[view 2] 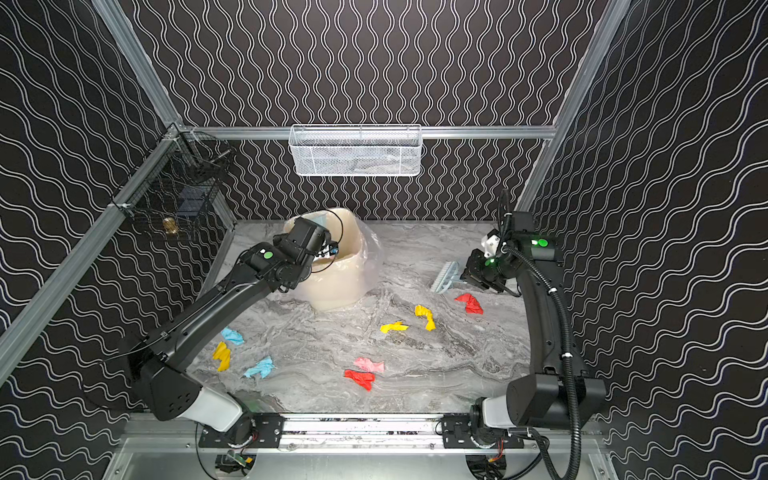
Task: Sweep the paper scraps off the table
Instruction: 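Tilt the dustpan over the beige bin with the left gripper, then lower the dustpan by the yellow scraps while the right brings the brush over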
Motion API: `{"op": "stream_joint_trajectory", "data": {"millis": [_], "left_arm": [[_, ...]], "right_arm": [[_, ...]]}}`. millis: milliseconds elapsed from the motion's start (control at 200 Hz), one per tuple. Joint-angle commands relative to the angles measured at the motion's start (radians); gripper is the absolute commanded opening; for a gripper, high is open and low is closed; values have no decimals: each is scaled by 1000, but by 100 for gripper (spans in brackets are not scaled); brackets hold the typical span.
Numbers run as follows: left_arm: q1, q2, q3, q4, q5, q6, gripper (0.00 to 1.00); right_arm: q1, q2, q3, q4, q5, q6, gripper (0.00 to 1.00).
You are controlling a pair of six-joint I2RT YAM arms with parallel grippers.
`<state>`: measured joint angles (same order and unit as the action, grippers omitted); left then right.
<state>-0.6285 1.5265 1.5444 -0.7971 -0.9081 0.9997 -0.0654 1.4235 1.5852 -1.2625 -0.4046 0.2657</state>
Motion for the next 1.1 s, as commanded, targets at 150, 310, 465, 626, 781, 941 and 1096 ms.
{"op": "stream_joint_trajectory", "data": {"millis": [150, 310, 465, 626, 781, 941, 1096], "left_arm": [[-8, -39, -56, 164, -20, 145, 10], [-6, -52, -63, 177, -20, 141, 9], [-5, -55, -55, 174, -18, 100, 9], [-12, -53, 18, 124, 18, -36, 11], [-72, -29, 142, 13, 68, -220, 13], [-188, 20, 259, -110, 178, -464, 13], [-285, 53, 266, -153, 315, -659, 13]], "right_arm": [[9, -10, 4, -3, 3, 0, 0], [9, -30, -13, 2, 10, 10, 0], [10, -42, -27, 6, 15, 12, 0], [10, -44, -36, -8, 84, -3, 0], [10, -26, -7, -51, 265, -1, 0], [10, 6, 8, -57, 429, -7, 0], [11, 38, -19, -9, 595, -71, 0]]}}
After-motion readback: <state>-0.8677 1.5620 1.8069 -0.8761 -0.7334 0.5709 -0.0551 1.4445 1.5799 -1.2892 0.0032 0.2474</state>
